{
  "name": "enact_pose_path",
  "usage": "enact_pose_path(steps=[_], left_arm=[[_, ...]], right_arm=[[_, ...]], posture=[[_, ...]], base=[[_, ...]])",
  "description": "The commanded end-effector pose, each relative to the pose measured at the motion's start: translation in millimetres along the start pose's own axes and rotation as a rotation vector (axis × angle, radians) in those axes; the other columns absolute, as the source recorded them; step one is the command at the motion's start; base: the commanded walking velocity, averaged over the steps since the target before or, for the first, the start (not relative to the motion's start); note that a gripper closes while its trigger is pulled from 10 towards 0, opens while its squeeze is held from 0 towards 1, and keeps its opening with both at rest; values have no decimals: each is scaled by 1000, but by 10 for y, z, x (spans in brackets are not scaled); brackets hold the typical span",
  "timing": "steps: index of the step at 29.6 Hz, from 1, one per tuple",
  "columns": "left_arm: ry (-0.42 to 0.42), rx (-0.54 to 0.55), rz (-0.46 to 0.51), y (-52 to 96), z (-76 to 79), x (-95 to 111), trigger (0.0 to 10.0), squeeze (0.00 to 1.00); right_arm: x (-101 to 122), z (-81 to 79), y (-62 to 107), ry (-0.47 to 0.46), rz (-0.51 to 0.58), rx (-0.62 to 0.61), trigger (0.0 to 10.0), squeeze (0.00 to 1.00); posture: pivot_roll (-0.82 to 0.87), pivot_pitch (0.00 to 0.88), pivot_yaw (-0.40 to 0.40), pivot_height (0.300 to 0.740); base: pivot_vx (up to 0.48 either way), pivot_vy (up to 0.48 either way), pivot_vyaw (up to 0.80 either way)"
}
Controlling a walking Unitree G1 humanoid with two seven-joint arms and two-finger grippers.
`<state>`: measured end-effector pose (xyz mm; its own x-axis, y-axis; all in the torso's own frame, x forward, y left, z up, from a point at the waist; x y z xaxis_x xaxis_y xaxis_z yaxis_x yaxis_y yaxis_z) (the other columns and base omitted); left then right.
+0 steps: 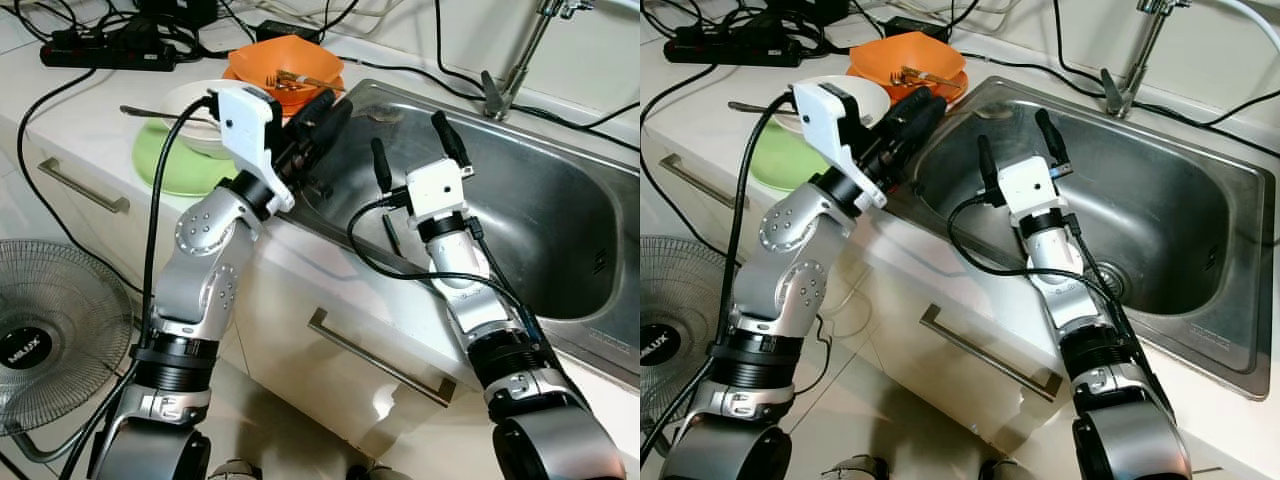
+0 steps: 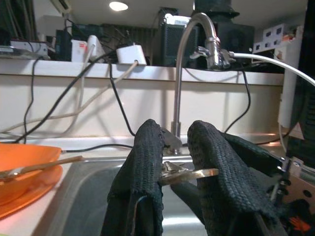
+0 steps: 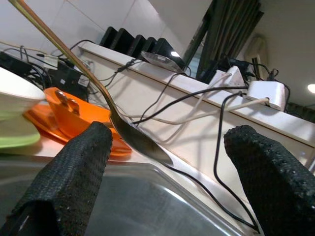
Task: Kitchen organization
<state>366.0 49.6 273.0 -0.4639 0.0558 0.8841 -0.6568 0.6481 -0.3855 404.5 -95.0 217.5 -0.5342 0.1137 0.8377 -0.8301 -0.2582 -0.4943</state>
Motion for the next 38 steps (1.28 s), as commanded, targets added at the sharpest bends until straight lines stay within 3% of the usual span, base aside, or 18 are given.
enact_pose_path(steps=[1, 26, 27, 28, 29, 38], left_arm=[[-1, -51, 18, -14, 90, 62, 10000, 0], [-11, -190, 1, -56, 238, 82, 10000, 0], [-12, -190, 1, -58, 235, 84, 10000, 0], [-13, -190, 1, -58, 232, 85, 10000, 0], [-14, -188, 0, -59, 229, 85, 10000, 0], [-20, -176, -1, -64, 188, 96, 10000, 0]], right_arm=[[126, -11, -54, -3, 52, 6, 10000, 0], [155, -247, -13, -148, 49, 117, 10000, 0], [151, -247, -10, -149, 47, 118, 9216, 0], [149, -246, -9, -150, 46, 120, 6471, 0], [146, -245, -6, -151, 45, 121, 0, 0], [122, -248, 7, -153, 34, 131, 0, 0]], posture=[[119, 65, -27, 740], [120, 83, -22, 740], [121, 84, -22, 740], [121, 84, -22, 740], [123, 84, -23, 740], [124, 90, -24, 740]], base=[[0, 0, 0], [0, 0, 0], [0, 0, 0], [0, 0, 0], [0, 0, 0], [0, 0, 0]])
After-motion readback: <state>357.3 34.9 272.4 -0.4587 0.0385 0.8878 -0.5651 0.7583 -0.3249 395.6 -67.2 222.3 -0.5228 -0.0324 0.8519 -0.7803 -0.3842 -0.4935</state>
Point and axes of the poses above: a point about 5 cm out from each wrist's last joint towards the gripper, its own y axis pointing back from the gripper into the wrist, its own x axis along the axis of the wrist's last joint, z = x × y, the point moved 6 cm from there along -y, pointing out of the wrist towards the gripper, and after that the axes turned 12 degrees about -y, right-handed, at the moved point
